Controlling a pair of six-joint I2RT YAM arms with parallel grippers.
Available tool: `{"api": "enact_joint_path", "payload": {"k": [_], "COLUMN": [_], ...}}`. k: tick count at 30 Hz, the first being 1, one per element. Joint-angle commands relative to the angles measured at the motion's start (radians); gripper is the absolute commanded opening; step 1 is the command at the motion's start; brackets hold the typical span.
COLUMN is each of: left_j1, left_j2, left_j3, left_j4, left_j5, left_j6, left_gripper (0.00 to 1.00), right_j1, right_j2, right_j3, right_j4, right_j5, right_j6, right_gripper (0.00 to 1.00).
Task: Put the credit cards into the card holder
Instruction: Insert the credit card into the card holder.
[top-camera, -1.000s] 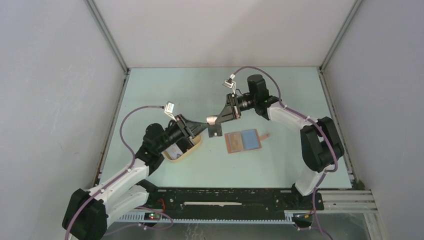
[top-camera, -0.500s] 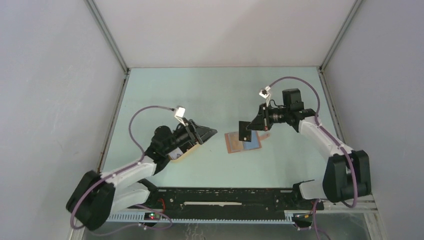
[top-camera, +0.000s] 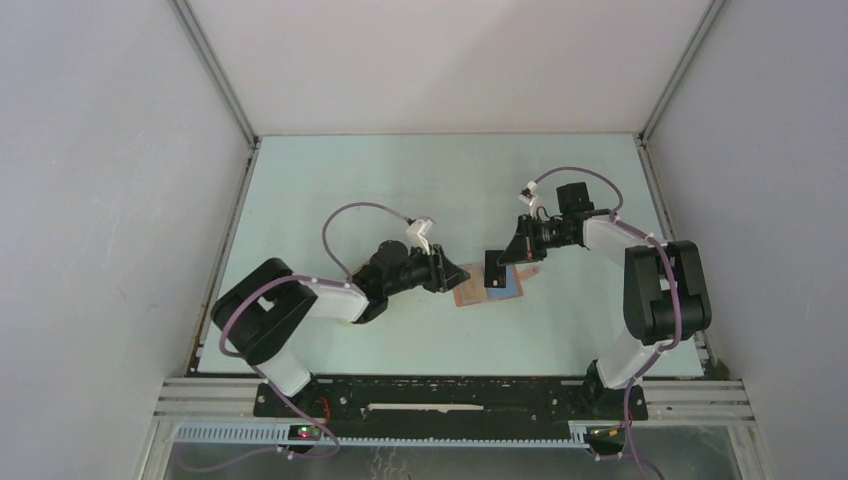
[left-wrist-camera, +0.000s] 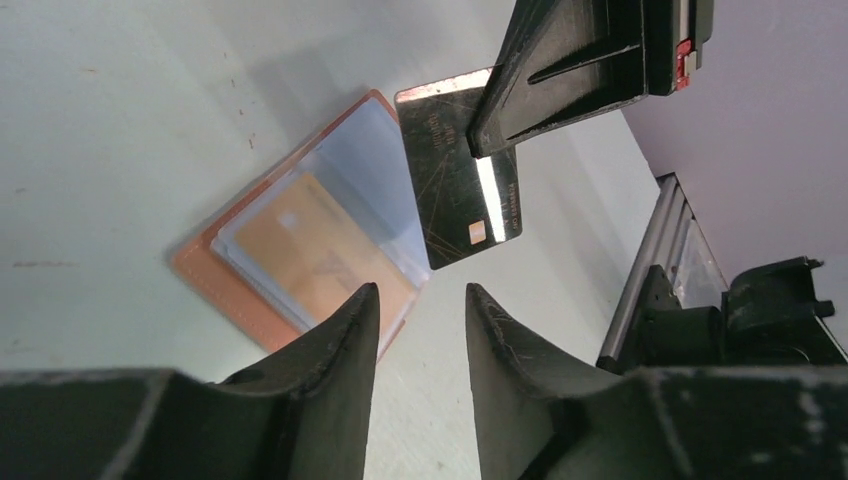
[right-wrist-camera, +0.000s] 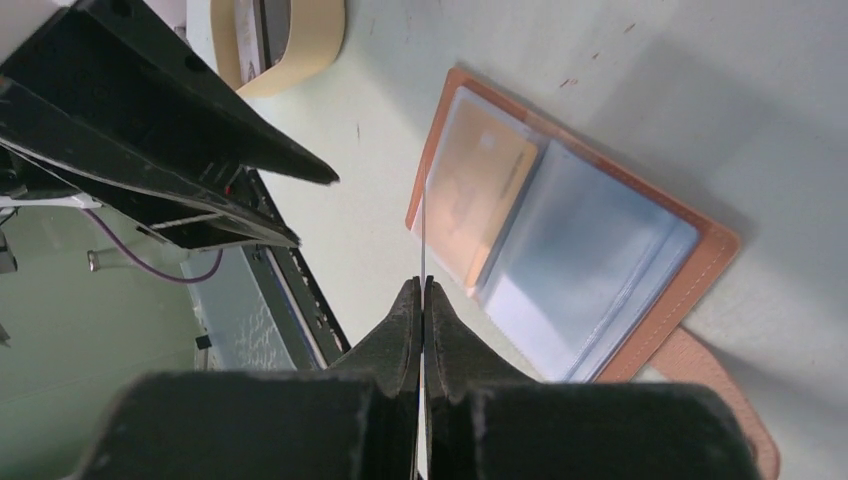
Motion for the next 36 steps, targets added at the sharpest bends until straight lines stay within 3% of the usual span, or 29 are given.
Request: {"api": "enact_joint_path", "payload": {"k": [1,6,10,36], "left_j1": [-0.019,-0.019,-0.020,-0.022], "left_j2": [0.098,0.177,0.203,0.234], "left_j3": [0.090,0.114,0.121,0.127], "left_j4": [0.053,0.045,0.002,-0.104], "left_j5": [-0.028,-0.040,-0.066,-0.143], "left_j6": [0.062,0.052,0.052,0.028], "left_gripper": [0.38,0.19,0.12,0.01], "right_j1": [-0.006,-0.010,-0.009,-0.016], "right_j2": [0.038,0.090,0.139,0.222], "right_j3": [0.053,0.068,0.086,0.086], "right_j4": [0.034,0.060,0.062,0.008], "right_j5": [0.031,0.049,0.044,0.060], "right_j6": [0.014,0.031,0.035,0.007], "right_gripper": [0.00,0.00,0.00,0.00]}}
